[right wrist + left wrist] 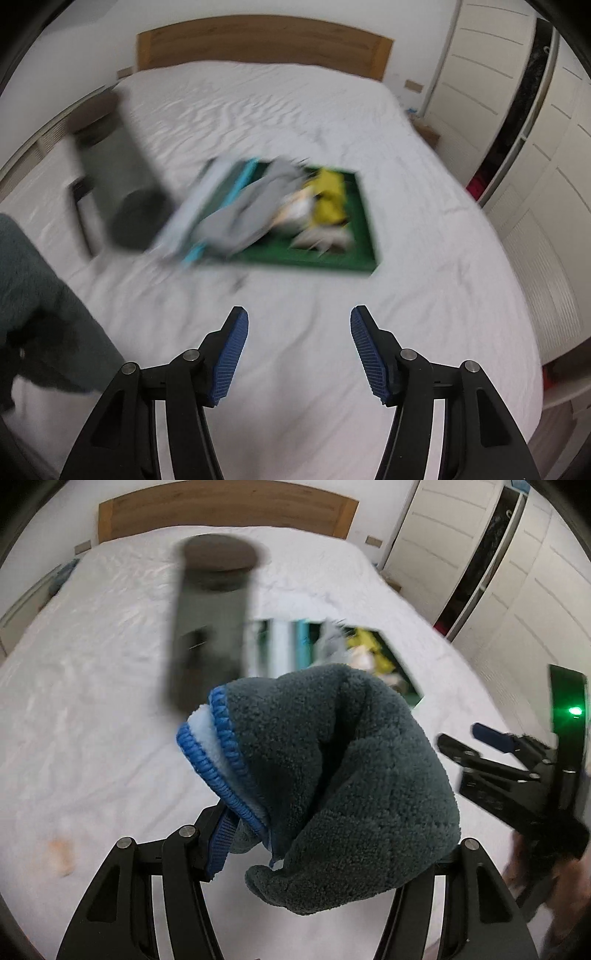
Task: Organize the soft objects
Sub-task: 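Carry the dark grey towel away from the tray and lower it onto the bed with the left tool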
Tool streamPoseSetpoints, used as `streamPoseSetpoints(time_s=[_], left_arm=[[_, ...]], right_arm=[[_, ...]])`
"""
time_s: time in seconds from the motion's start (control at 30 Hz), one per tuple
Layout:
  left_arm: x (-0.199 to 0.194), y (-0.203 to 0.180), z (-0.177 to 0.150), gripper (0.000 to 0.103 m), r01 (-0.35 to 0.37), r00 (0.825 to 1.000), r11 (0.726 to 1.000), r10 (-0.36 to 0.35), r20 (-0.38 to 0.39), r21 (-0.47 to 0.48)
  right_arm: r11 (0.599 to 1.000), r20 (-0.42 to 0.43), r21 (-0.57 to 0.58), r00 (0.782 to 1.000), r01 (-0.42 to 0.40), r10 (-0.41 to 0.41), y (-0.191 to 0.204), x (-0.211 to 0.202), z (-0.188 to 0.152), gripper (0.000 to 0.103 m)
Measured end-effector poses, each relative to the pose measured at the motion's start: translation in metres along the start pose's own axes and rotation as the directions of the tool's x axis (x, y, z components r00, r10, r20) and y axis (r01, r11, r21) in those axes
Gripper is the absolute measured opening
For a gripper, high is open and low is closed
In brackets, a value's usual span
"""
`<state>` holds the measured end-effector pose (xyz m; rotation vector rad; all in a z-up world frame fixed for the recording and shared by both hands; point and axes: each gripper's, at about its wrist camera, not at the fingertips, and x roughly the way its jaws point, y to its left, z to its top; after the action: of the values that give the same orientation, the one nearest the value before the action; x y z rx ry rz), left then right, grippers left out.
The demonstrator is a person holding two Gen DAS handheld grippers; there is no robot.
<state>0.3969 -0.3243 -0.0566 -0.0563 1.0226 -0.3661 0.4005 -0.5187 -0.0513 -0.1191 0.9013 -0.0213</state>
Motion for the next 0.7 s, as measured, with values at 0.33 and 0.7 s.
streamPoseSetpoints(time_s=[0.33, 0.7], left_arm=[[-0.036, 0.201, -0.080, 0.066, -0.221, 0.968, 0.973, 0.211, -0.135, -0.066], [-0.001, 0.285, -0.103, 0.067, -0.075, 0.974, 0.994, 0.057, -0.218, -0.075]], right_arm=[[0.964, -0.121, -0.012, 0.957, -0.267, 0.264, 0.201, -0.051, -0.067, 0.065], [0.921, -0.180, 0.007, 0.906, -0.389, 0.384, 0.340, -0.032, -0.099, 0.066]])
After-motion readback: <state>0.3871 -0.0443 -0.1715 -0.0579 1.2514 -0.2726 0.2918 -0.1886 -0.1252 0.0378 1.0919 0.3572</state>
